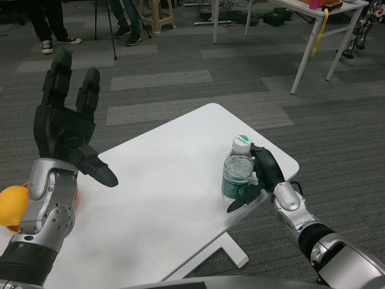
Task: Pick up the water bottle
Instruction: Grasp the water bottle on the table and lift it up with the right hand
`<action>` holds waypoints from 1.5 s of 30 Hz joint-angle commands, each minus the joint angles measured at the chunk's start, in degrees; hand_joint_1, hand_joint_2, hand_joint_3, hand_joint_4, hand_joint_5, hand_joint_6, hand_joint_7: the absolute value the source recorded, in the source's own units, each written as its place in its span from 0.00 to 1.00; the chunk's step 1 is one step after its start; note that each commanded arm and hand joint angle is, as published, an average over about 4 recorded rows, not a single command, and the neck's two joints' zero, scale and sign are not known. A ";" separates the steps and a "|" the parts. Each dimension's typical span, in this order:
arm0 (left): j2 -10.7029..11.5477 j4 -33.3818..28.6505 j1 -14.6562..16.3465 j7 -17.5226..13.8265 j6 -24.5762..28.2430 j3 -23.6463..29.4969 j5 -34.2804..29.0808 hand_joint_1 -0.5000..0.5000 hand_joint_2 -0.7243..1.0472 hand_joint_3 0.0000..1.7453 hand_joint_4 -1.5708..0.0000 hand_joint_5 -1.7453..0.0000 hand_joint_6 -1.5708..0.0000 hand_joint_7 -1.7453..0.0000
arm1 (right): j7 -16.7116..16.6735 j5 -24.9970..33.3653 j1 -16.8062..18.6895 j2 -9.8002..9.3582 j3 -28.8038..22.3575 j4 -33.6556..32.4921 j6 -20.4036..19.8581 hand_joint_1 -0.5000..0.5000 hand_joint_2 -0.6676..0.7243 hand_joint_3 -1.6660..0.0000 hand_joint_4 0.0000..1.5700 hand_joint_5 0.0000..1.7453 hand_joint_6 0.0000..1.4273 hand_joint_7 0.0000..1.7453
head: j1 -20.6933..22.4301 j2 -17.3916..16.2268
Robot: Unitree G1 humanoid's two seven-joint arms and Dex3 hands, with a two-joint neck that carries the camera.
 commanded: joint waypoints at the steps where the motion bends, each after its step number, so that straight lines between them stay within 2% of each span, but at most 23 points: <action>1: -0.25 0.28 0.18 -0.27 -0.23 0.16 -0.02 0.04 0.10 0.05 1.00 0.94 1.00 1.00 | 0.69 0.33 -0.03 -0.17 0.17 -0.58 -0.63 0.28 0.27 0.83 1.00 0.89 0.92 0.96 | 0.01 -0.02; 5: -0.25 0.30 0.27 -0.27 -0.23 0.14 -0.02 0.04 0.10 0.05 1.00 0.94 1.00 1.00 | 1.72 0.28 -0.05 -0.17 0.52 -1.04 -0.59 0.44 0.27 0.67 1.00 0.94 0.87 0.92 | 0.11 -0.09; 8: -0.25 0.37 0.27 -0.30 -0.23 0.14 -0.02 0.04 0.10 0.05 1.00 0.94 1.00 1.00 | 1.83 0.24 -0.07 -0.17 0.61 -1.46 -0.63 0.48 0.27 0.54 1.00 0.94 0.86 0.92 | 0.10 -0.14; 10: -0.25 0.39 0.27 -0.32 -0.23 0.14 -0.04 0.04 0.10 0.05 1.00 0.94 1.00 1.00 | 1.81 0.22 -0.07 -0.17 0.61 -1.70 -0.67 0.55 0.27 0.43 1.00 0.93 0.89 0.92 | 0.11 -0.19; 13: -0.25 0.48 0.20 -0.27 -0.23 0.14 -0.11 0.04 0.10 0.05 1.00 0.94 1.00 1.00 | 1.87 0.24 -0.07 -0.24 0.65 -1.90 -0.67 0.64 0.27 0.35 1.00 0.89 0.92 0.95 | 0.11 -0.34; 17: -0.25 0.54 0.18 -0.27 -0.23 0.14 -0.11 0.04 0.10 0.05 1.00 0.94 1.00 1.00 | 2.01 0.28 -0.07 -0.31 0.78 -2.14 -0.67 0.76 0.33 0.38 1.00 0.83 0.87 0.92 | 0.09 -0.36; 21: -0.25 0.54 0.18 -0.32 -0.23 0.14 -0.11 0.04 0.10 0.05 1.00 0.94 1.00 1.00 | 2.03 0.26 -0.10 -0.44 0.78 -2.78 -0.65 0.83 0.38 0.43 1.00 0.81 0.80 0.92 | 0.09 -0.36; 26: -0.25 0.54 0.18 -0.27 -0.23 0.10 -0.11 0.04 0.10 0.05 1.00 0.94 1.00 1.00 | 2.03 0.24 -0.12 -0.74 0.76 -4.36 -0.67 0.83 0.41 0.43 1.00 0.78 0.78 0.92 | 0.17 -0.38; 30: -0.25 0.54 0.18 -0.27 -0.23 0.05 -0.11 0.04 0.10 0.05 1.00 0.94 1.00 1.00 | 2.03 0.20 -0.16 -1.23 0.81 -6.47 -0.67 0.88 0.41 0.43 1.00 0.78 0.78 0.90 | 0.37 -0.33; 37: -0.25 0.46 0.29 -0.27 -0.23 -0.10 -0.11 0.04 0.10 0.05 1.00 0.94 1.00 1.00 | 2.03 0.20 -0.51 -2.46 0.85 -11.26 -0.43 0.92 0.36 0.43 1.00 0.78 0.76 0.88 | 0.58 0.37; 39: -0.23 0.46 0.36 -0.27 -0.23 -0.15 -0.11 0.04 0.10 0.05 1.00 0.94 1.00 1.00 | 2.03 0.22 -0.71 -2.79 0.98 -12.71 -0.32 0.92 0.36 0.43 1.00 0.75 0.76 0.88 | 0.66 0.71; 45: -0.12 0.46 0.64 -0.34 -0.23 -0.26 -0.15 0.04 0.10 0.05 1.00 0.94 1.00 1.00 | 2.03 0.28 -2.47 -3.95 1.44 -19.04 0.23 0.92 0.33 0.38 0.96 0.72 0.74 0.88 | 0.54 2.03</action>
